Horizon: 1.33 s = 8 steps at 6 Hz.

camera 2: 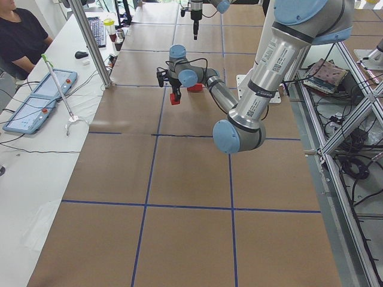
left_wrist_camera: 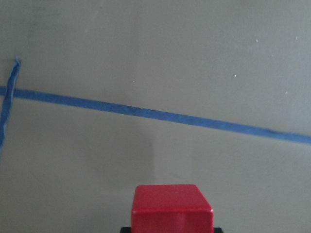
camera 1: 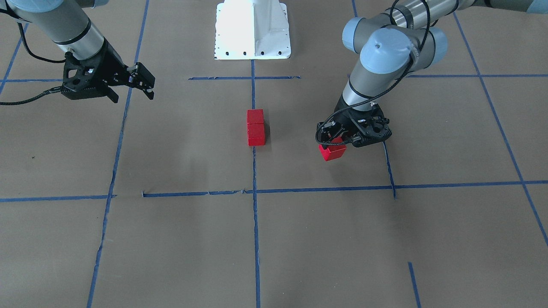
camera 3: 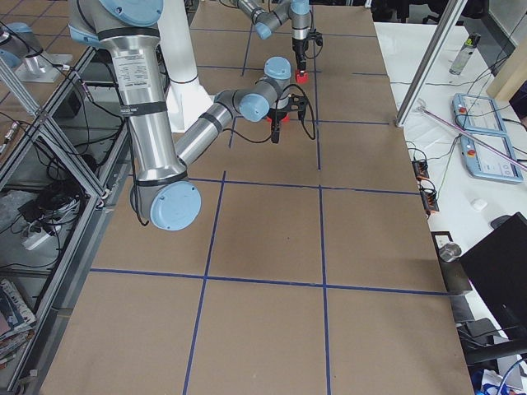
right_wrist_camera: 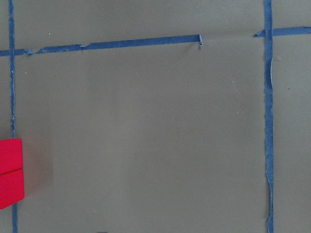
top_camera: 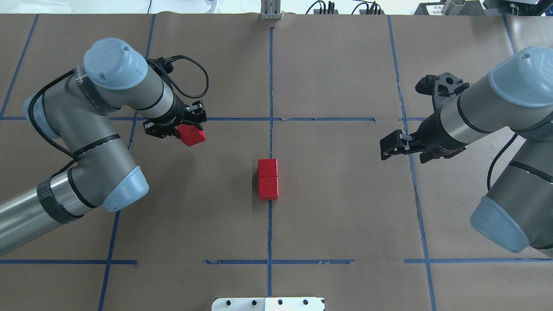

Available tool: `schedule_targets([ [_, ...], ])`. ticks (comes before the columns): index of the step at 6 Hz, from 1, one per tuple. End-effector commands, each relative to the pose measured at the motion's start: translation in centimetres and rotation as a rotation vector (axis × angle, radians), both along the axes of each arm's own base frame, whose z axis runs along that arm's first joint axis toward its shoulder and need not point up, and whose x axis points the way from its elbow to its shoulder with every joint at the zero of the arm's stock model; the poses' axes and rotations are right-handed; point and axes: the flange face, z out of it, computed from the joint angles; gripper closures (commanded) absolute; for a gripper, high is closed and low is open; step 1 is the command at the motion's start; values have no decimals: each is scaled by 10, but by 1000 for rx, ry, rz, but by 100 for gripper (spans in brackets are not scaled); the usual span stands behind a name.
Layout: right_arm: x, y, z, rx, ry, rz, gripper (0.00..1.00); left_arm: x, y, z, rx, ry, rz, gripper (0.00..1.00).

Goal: Form red blocks into L shape at center
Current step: 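Place the cube with the left gripper beside the farther center cube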

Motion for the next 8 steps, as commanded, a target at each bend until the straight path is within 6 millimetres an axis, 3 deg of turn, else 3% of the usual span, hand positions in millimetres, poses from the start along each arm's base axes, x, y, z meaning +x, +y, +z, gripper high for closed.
schedule_targets([
  [1,1,2,8,-11,10,-1,0,54,38,-47,-339,9,-295,100],
  [2,1,2,9,-12,12,0,0,84,65,-66,-447,36,-348,100],
  [6,2,1,10,-16,17,12,0,91,58,-61,-829,100,-724,100],
  [8,2,0,10,-17,18,14,0,105,55,-54,-905,87,-781,100],
])
